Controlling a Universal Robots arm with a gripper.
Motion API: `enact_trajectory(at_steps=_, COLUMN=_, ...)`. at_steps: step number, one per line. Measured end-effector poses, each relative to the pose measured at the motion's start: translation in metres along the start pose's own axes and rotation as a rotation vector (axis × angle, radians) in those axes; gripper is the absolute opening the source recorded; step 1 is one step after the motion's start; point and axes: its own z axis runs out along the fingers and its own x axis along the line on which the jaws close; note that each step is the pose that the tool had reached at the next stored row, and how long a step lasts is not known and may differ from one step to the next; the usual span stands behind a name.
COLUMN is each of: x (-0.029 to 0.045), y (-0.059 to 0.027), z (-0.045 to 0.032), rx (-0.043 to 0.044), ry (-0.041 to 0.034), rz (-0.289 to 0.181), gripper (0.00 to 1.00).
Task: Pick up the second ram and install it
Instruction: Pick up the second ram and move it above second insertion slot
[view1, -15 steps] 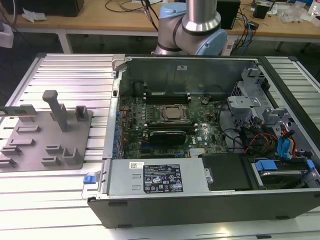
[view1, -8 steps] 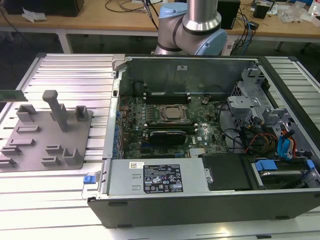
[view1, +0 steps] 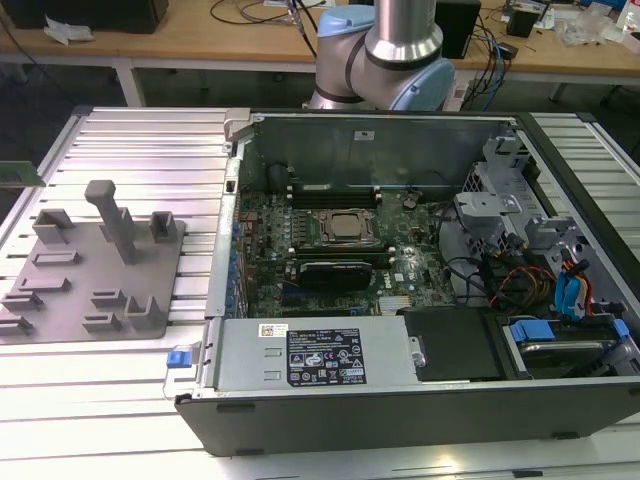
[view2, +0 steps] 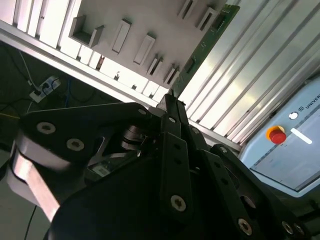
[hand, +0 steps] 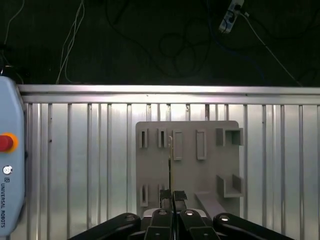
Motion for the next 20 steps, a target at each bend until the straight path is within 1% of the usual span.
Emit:
enact_trajectory(at_steps=2, x=-0.0002, y=0.0003, z=-0.009, rx=0.0, ry=0.0, rz=0.0, gripper=0.09)
enact_trajectory(at_steps=7, x=-0.0002, y=0.0003, z=-0.0097, rx=0.0, ry=-0.0001, rz=0.0, gripper=0.09)
enact_trajectory(at_steps=12, x=-0.0002, y=-0.0064, z=-0.0099, rx=0.0001, ry=-0.0001, rz=0.0, gripper=0.09)
enact_trajectory(at_steps=14, x=-0.0001, y=-0.0107, z=-0.01, rx=0.0001, ry=-0.0001, rz=0.0, gripper=0.09)
enact_trajectory(at_steps=15, x=-0.0001, y=-0.0163, z=-0.0103, rx=0.0, ry=0.0, rz=0.0, gripper=0.09)
enact_trajectory(at_steps=16, x=-0.0001, y=-0.0194, z=-0.0104, rx=0.0, ry=0.0, rz=0.0, gripper=0.09)
enact_trajectory(at_steps=18, x=0.0, y=-0.029, z=-0.0107, rx=0.0, ry=0.0, rz=0.0, gripper=0.09)
enact_trajectory(at_steps=20, x=0.0, y=-0.0355, z=-0.0109, rx=0.0, ry=-0.0001, rz=0.0, gripper=0.09)
